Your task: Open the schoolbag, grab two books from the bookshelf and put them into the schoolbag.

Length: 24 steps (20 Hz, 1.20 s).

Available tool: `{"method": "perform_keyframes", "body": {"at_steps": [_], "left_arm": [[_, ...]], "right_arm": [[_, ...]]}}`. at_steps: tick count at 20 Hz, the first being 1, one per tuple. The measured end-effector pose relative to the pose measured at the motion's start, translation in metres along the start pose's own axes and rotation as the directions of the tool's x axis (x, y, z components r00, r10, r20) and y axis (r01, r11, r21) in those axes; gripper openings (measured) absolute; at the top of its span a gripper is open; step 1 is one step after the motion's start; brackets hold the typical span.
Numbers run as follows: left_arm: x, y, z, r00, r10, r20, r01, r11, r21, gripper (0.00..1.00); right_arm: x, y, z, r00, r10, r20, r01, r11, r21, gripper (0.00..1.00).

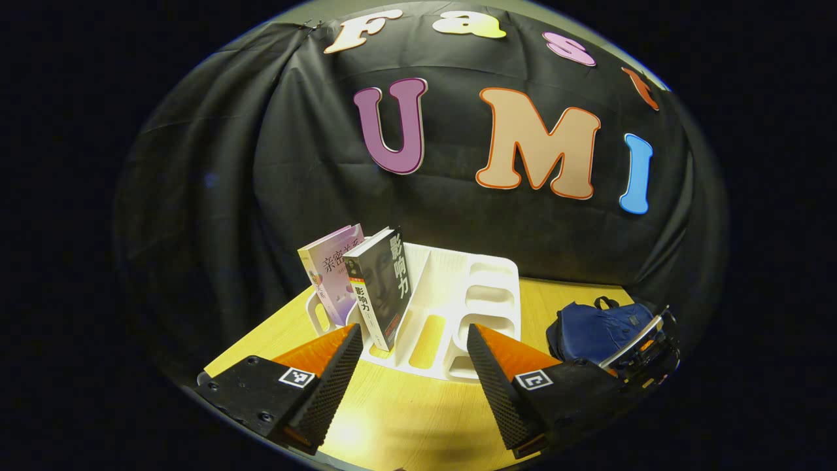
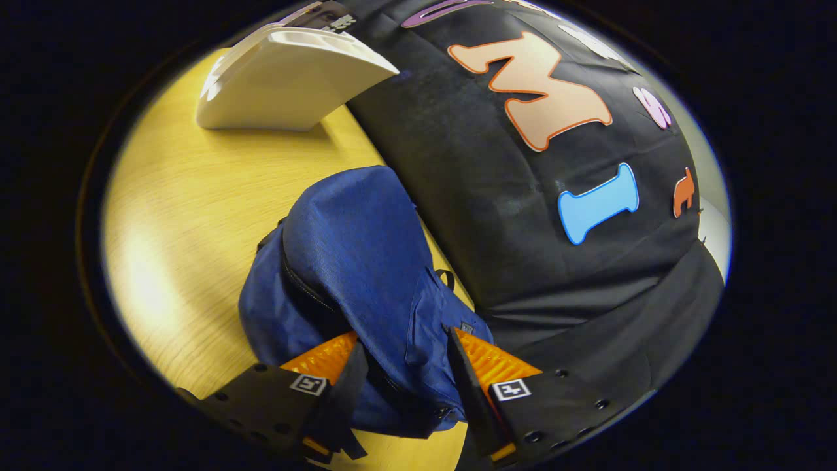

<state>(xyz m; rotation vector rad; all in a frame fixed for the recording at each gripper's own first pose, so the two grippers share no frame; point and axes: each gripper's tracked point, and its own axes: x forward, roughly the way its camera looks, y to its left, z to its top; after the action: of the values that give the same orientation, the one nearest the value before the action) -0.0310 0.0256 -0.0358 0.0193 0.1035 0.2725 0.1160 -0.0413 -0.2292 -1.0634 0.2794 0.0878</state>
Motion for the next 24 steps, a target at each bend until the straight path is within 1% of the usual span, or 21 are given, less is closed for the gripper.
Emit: {"method": "perform_keyframes", "body": {"at_steps": [2,4,9,10,13,15,16,17,19,20,22,24], "left_arm": [[0.003,0.0,-0.001,1.0,0.002,-0.004,-0.002,1.0,-0.005,0.95],[0.005,-0.002,-0.001,1.0,0.0,-0.01,0.0,1.0,-0.007,0.95],[0.01,-0.006,-0.002,1.0,-0.012,-0.022,0.011,1.0,-0.007,0.94],[0.012,-0.007,-0.003,1.0,-0.016,-0.025,0.016,1.0,-0.016,0.95],[0.016,-0.006,-0.004,0.999,-0.017,-0.034,0.016,0.999,-0.032,0.94],[0.017,-0.003,-0.004,0.999,-0.013,-0.038,0.011,0.999,-0.038,0.95],[0.018,-0.001,-0.002,0.999,-0.01,-0.037,0.008,0.999,-0.041,0.94],[0.019,0.001,-0.002,0.999,-0.007,-0.04,0.005,0.999,-0.041,0.94],[0.021,0.008,0.001,0.999,0.001,-0.041,-0.003,0.999,-0.041,0.94],[0.023,0.011,0.004,0.999,0.006,-0.039,-0.008,0.999,-0.048,0.95],[0.027,0.017,0.008,0.999,0.003,-0.035,-0.006,0.996,-0.085,0.94],[0.036,0.024,0.012,0.999,-0.001,-0.038,-0.004,0.993,-0.12,0.94]], "right_arm": [[0.006,0.001,0.004,1.0,-0.002,0.001,0.002,1.0,-0.01,0.83],[0.013,0.004,0.005,1.0,0.007,-0.004,-0.007,1.0,-0.008,0.65],[0.03,0.016,0.008,0.999,0.037,-0.013,-0.037,0.999,-0.025,0.65],[0.034,0.018,0.009,0.999,0.044,-0.018,-0.044,0.999,-0.026,0.83],[0.039,0.021,0.01,0.999,0.05,-0.022,-0.051,0.998,-0.047,0.22],[0.04,0.021,0.015,0.999,0.043,-0.015,-0.044,0.997,-0.057,0.09],[0.04,0.013,0.017,1.0,0.018,-0.019,-0.02,0.998,-0.066,0.09],[0.042,0.011,0.016,1.0,0.016,-0.016,-0.017,0.998,-0.055,0.06],[0.041,-0.003,0.02,1.0,-0.008,-0.01,0.008,1.0,-0.009,0.09],[0.04,-0.011,0.022,1.0,-0.021,-0.009,0.022,1.0,0.016,0.05],[0.039,-0.027,0.025,0.999,-0.046,-0.007,0.046,0.998,0.051,0.07],[0.038,-0.038,0.025,0.999,-0.052,-0.01,0.052,0.995,0.079,0.05]]}}
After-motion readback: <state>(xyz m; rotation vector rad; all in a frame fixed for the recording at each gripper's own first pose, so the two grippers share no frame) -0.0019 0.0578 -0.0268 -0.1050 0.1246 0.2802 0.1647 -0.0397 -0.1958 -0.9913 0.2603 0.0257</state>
